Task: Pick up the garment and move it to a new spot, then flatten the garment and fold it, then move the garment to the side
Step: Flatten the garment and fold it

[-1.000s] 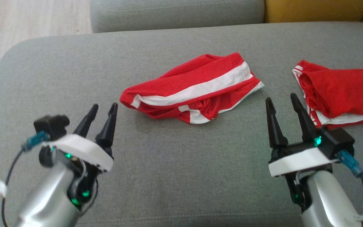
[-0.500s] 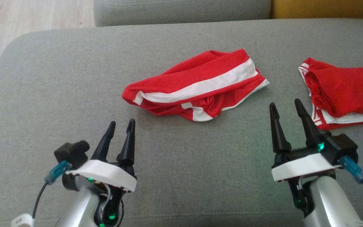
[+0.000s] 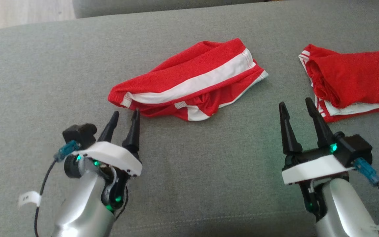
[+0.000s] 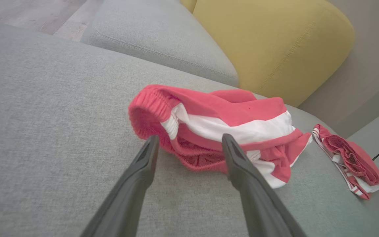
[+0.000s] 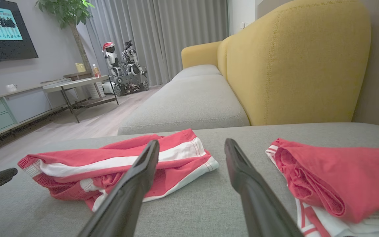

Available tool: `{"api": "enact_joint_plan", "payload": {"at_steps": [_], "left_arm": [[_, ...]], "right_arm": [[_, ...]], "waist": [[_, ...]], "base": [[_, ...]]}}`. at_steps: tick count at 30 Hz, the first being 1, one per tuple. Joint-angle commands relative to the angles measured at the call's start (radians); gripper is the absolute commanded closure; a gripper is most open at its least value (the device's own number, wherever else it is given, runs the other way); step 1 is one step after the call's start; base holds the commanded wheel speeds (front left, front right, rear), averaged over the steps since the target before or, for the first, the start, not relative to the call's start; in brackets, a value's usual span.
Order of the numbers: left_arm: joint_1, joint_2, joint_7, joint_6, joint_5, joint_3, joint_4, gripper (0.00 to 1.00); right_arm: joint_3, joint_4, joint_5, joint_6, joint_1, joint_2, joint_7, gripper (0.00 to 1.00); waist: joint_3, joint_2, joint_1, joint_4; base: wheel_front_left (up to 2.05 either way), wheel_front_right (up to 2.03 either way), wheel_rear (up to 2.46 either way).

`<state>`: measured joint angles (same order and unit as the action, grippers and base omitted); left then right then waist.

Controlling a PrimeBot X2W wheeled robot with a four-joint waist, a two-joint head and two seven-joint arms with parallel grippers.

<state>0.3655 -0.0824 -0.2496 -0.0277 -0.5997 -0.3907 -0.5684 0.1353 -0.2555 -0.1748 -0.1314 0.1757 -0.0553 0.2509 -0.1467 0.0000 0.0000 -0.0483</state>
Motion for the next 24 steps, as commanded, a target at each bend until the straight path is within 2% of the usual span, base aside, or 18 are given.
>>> {"api": "enact_joint_plan", "payload": {"at_steps": [1, 18, 19, 20, 21, 24], "left_arm": [[0.057, -0.007, -0.012, -0.003, 0.014, 0.043, 0.006, 0.00], [0.125, 0.013, -0.012, -0.040, 0.064, 0.116, -0.069, 0.00], [0.125, 0.015, -0.012, -0.042, 0.068, 0.120, -0.070, 0.16], [0.126, 0.016, -0.012, -0.044, 0.074, 0.122, -0.069, 0.81], [0.126, 0.017, -0.012, -0.046, 0.081, 0.124, -0.067, 1.00], [0.120, 0.019, -0.012, -0.054, 0.098, 0.131, -0.059, 1.00]], "right_arm": [[0.023, 0.032, 0.002, 0.001, 0.044, -0.004, 0.011, 0.00], [0.018, 0.035, 0.003, 0.001, 0.057, -0.005, 0.011, 0.00], [0.018, 0.034, 0.004, 0.001, 0.057, -0.005, 0.011, 0.00], [0.017, 0.034, 0.004, 0.001, 0.057, -0.005, 0.011, 0.00], [0.017, 0.033, 0.003, 0.001, 0.057, -0.005, 0.011, 0.00], [0.012, 0.027, 0.003, 0.001, 0.057, -0.007, 0.011, 0.00]], "waist": [[-0.013, 0.0000, 0.0000, -0.012], [-0.044, 0.0000, 0.0000, -0.046], [-0.044, 0.0000, 0.0000, -0.046], [-0.044, 0.0000, 0.0000, -0.046], [-0.043, 0.0000, 0.0000, -0.045], [-0.039, 0.0000, 0.0000, -0.039]], "base": [[0.00, 0.00, 0.00], [0.00, 0.00, 0.00], [0.00, 0.00, 0.00], [0.00, 0.00, 0.00], [0.00, 0.00, 0.00], [0.00, 0.00, 0.00]]}}
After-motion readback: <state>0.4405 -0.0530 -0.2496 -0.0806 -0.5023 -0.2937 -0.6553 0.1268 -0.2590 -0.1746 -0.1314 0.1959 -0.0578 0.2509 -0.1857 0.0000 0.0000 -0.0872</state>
